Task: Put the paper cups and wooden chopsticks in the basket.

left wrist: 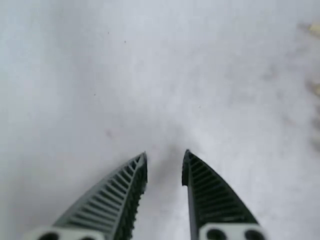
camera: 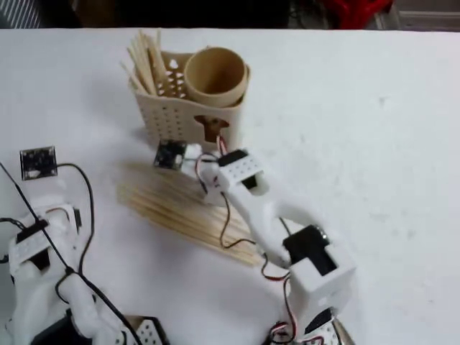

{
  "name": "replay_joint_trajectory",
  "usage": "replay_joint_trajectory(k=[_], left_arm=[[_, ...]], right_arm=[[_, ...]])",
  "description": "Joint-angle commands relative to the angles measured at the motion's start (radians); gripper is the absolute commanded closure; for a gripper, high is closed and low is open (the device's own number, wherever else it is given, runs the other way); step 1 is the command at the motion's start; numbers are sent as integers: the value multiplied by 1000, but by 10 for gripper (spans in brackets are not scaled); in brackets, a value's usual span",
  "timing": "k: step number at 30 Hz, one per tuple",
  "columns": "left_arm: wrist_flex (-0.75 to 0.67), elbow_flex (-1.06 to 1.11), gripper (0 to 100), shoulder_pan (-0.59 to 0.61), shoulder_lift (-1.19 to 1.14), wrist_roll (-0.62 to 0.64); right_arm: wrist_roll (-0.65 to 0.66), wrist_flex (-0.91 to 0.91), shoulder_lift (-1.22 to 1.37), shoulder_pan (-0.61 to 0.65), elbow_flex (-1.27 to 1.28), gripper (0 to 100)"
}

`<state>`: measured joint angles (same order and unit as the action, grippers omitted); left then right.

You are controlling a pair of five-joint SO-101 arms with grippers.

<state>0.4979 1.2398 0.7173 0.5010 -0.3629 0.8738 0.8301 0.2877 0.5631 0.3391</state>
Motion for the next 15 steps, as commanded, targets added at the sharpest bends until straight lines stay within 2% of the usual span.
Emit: replay_joint_trajectory(k=[1, 9, 15], left_arm=[[-20, -5, 868, -15, 1, 8], [-20, -5, 868, -15, 1, 8], [-20, -5, 868, -15, 1, 8]], right_arm=[[-26, 77, -1, 8, -35, 984], [-176, 254, -114, -21, 11, 982], [-187, 254, -364, -93, 186, 982]])
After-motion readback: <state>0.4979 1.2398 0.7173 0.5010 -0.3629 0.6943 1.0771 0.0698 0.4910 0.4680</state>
